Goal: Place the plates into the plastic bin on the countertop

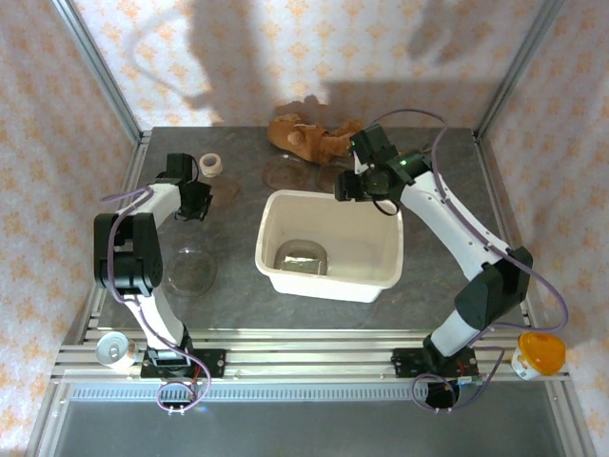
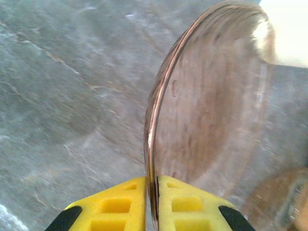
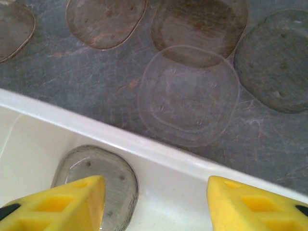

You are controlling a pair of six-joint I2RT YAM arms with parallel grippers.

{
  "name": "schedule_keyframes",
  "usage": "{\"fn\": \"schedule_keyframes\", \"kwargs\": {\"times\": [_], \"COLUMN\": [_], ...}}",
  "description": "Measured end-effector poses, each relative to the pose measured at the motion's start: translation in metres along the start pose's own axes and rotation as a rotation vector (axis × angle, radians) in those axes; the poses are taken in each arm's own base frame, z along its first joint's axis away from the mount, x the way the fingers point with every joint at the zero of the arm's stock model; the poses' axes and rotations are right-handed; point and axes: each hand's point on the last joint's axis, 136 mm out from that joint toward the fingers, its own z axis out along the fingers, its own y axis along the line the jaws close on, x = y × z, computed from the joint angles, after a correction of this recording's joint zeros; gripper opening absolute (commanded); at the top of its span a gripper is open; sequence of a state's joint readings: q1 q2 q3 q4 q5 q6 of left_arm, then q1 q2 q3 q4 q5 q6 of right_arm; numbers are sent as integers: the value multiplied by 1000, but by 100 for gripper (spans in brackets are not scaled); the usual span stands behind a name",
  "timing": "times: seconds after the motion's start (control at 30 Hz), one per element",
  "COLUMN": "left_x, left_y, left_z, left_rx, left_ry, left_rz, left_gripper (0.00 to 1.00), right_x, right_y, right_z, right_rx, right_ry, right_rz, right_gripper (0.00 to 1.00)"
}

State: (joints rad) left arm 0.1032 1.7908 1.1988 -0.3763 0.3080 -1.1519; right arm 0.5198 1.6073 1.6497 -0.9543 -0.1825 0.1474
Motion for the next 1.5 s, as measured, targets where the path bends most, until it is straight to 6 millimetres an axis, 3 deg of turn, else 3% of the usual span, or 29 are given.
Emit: {"fn": "schedule_keyframes", "kwargs": {"times": [0.17, 0.33, 0.6, 0.7, 0.87, 1.03, 1.27, 1.5], "left_x": [6, 16, 53, 70, 99, 145, 192, 207], "left_y": [-27, -72, -156, -176, -189, -206, -194, -184], "left_z": [-25, -53, -122, -143, -169, -190, -183, -181], "left_rx": [86, 175, 345, 410, 446, 490, 472, 477], "left_ry": [-19, -34, -61, -51, -18, 20, 129, 194], "left_rz": [63, 205, 523, 624, 790, 1001, 1177, 1240], "left_gripper": [10, 8, 6, 6, 5, 4, 4, 2], "right_x": [-9, -12, -20, -22, -32, -42, -51, -59], "right_y": [1, -1, -13, -12, -8, 0, 10, 5], "right_z": [-6, -7, -7, -9, -15, -27, -43, -47], "right_rx": [-5, -28, -66, -74, -97, -155, -219, -258], "right_ry": [-22, -20, -23, -27, -63, -111, -162, -175], "right_rz": [-12, 3, 62, 62, 62, 61, 49, 97], "right_gripper": [58, 58, 57, 57, 57, 57, 58, 55]}}
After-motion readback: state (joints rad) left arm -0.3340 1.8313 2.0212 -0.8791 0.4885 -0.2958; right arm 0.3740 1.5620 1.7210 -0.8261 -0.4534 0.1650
